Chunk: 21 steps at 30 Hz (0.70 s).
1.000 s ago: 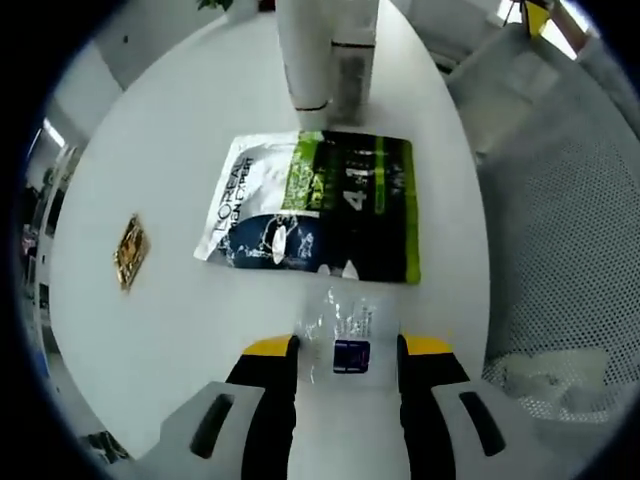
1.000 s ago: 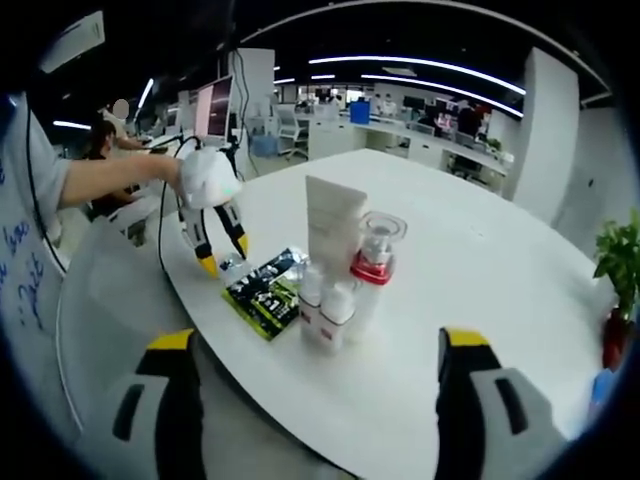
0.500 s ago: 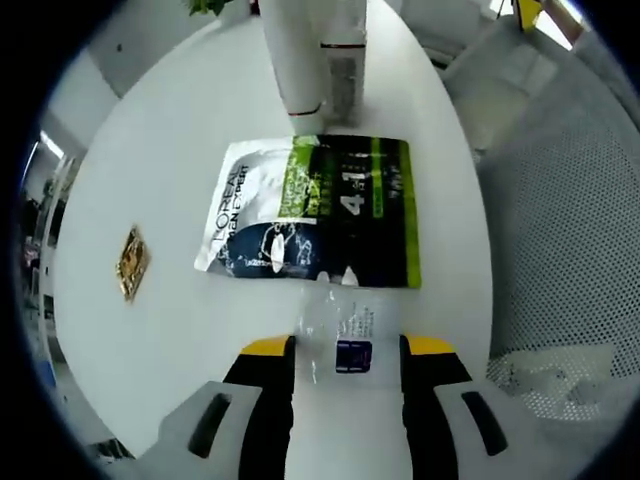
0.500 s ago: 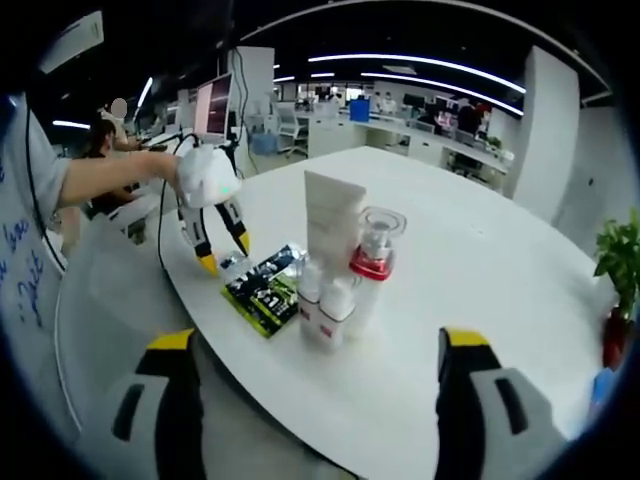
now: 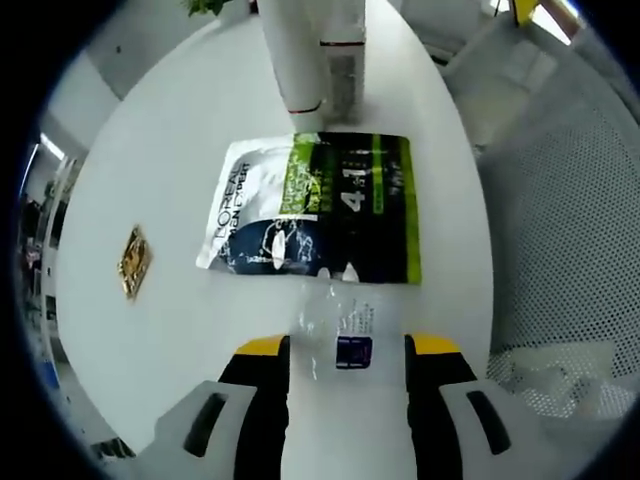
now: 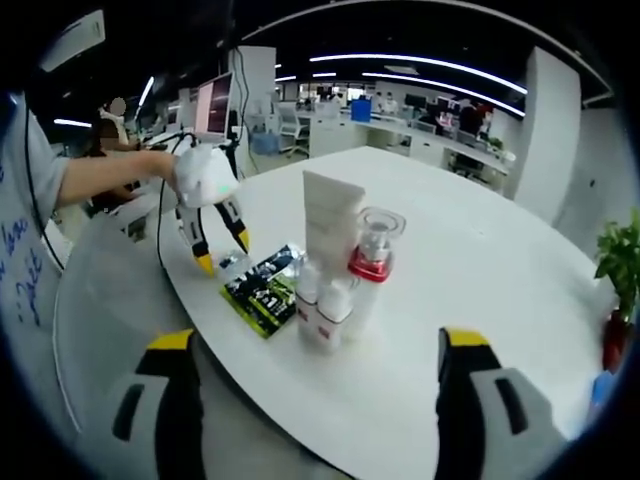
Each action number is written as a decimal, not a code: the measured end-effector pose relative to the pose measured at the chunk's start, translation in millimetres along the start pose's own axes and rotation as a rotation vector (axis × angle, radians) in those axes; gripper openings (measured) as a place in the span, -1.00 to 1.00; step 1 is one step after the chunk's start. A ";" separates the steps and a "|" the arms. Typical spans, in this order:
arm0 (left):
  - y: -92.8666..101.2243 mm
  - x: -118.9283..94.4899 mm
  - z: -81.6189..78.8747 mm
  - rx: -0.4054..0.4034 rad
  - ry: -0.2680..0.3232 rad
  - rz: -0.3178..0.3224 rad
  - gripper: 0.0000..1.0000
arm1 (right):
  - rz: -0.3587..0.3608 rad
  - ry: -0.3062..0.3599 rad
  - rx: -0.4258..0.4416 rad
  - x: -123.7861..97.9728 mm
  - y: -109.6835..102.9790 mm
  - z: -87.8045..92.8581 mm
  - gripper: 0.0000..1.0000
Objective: Arrange the skincare products in the storage area until every visible bottle or jar stands upright without overlapping.
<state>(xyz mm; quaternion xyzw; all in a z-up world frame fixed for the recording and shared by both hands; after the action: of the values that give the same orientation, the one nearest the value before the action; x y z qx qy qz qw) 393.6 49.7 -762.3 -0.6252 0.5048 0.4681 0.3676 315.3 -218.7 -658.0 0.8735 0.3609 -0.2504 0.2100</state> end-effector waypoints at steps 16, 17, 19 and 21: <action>4.4 -28.1 -4.6 -0.122 0.157 -0.059 0.02 | -0.019 0.014 -0.012 2.5 -0.6 -1.1 0.99; 4.5 -30.2 -5.4 -0.137 0.173 -0.065 0.03 | -0.020 0.013 -0.014 2.5 -0.5 -1.1 0.99; 5.0 -35.4 -7.3 -0.168 0.210 -0.075 0.05 | -0.021 0.013 -0.017 2.7 -0.2 -1.4 0.99; 4.3 -40.0 -7.3 -0.193 0.230 -0.101 0.10 | -0.024 0.016 -0.018 3.3 0.3 -1.7 0.99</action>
<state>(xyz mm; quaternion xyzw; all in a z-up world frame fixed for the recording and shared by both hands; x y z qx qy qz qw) 388.9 53.5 -721.8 -0.7319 0.4641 0.4204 0.2687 318.0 -216.2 -658.5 0.8691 0.3752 -0.2426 0.2120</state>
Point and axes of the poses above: the point that each gripper's makers call its tool centre point, and the gripper's own axes: x roughly forward along the fingers, y roughly to its right, z roughly out of its underside, the point moved 7 cm from there along -x, roughly backward along the fingers, and after that the axes turned 8 degrees about -x, right-handed, at the moved point
